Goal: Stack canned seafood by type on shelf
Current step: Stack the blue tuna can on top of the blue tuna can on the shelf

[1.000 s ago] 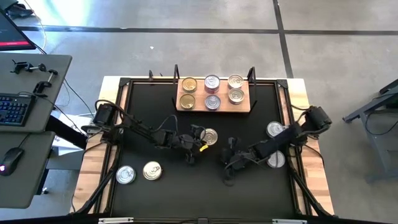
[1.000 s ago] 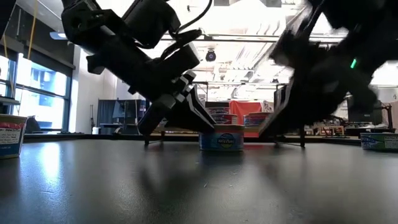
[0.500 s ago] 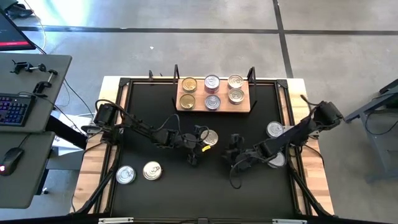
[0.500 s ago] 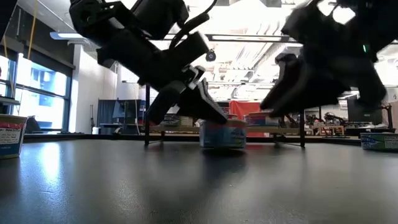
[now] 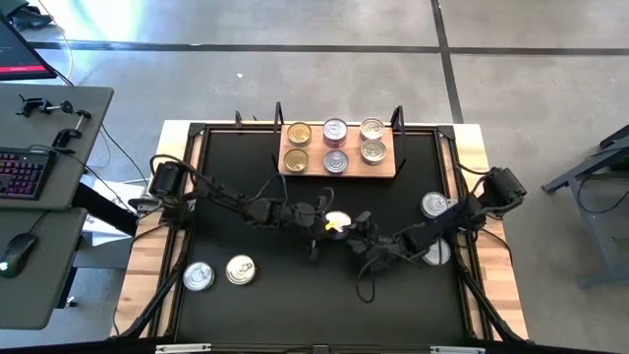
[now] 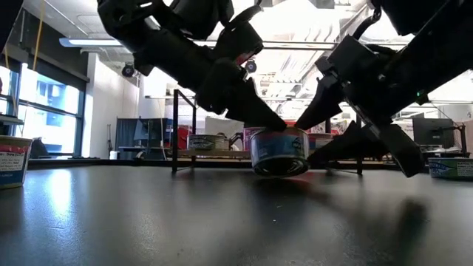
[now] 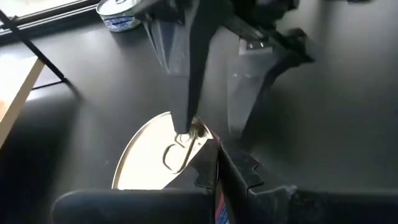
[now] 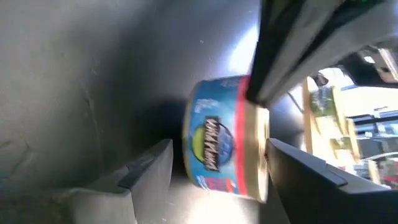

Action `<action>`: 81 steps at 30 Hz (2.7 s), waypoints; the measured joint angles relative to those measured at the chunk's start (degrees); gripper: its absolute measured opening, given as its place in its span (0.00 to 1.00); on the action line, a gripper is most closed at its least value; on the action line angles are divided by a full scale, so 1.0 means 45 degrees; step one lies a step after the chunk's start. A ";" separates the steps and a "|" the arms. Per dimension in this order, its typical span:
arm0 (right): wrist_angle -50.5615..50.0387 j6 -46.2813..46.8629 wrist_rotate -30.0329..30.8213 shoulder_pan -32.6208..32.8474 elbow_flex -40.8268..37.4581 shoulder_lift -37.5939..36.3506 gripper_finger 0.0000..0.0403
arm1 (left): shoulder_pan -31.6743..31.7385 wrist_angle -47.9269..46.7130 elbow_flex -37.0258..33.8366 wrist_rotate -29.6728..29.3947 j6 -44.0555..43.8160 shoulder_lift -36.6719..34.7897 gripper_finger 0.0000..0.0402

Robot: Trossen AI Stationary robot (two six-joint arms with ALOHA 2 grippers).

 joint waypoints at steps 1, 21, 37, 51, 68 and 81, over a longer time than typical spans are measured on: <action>-0.0002 0.0117 -0.0204 -0.0089 0.0000 0.0000 0.62 | 0.0034 0.0085 0.0004 0.0049 -0.0106 -0.0003 0.00; 0.1082 0.2767 -0.0564 -0.0833 0.0005 0.0092 0.44 | 0.0180 0.0882 0.0023 0.0313 -0.0682 -0.0112 0.01; -1.2102 0.7527 0.1864 -0.0728 0.5009 -0.2781 0.42 | -0.0737 -0.3471 -0.1473 -0.4332 -0.4317 -0.1911 0.09; -1.1367 0.0084 -0.0474 -1.0074 0.7170 -0.2754 0.42 | -0.3015 -0.2734 -0.2828 -0.6533 -0.5425 -0.1912 0.09; -0.9434 -0.1556 -0.2754 -1.2918 0.6493 -0.0820 0.42 | -0.3429 -0.1715 -0.2823 -0.8155 -0.4842 -0.1912 0.09; -0.9620 -0.1539 -0.1845 -1.2778 0.6484 -0.0665 0.71 | -0.3451 -0.1140 -0.2813 -0.8038 -0.4527 -0.1912 0.09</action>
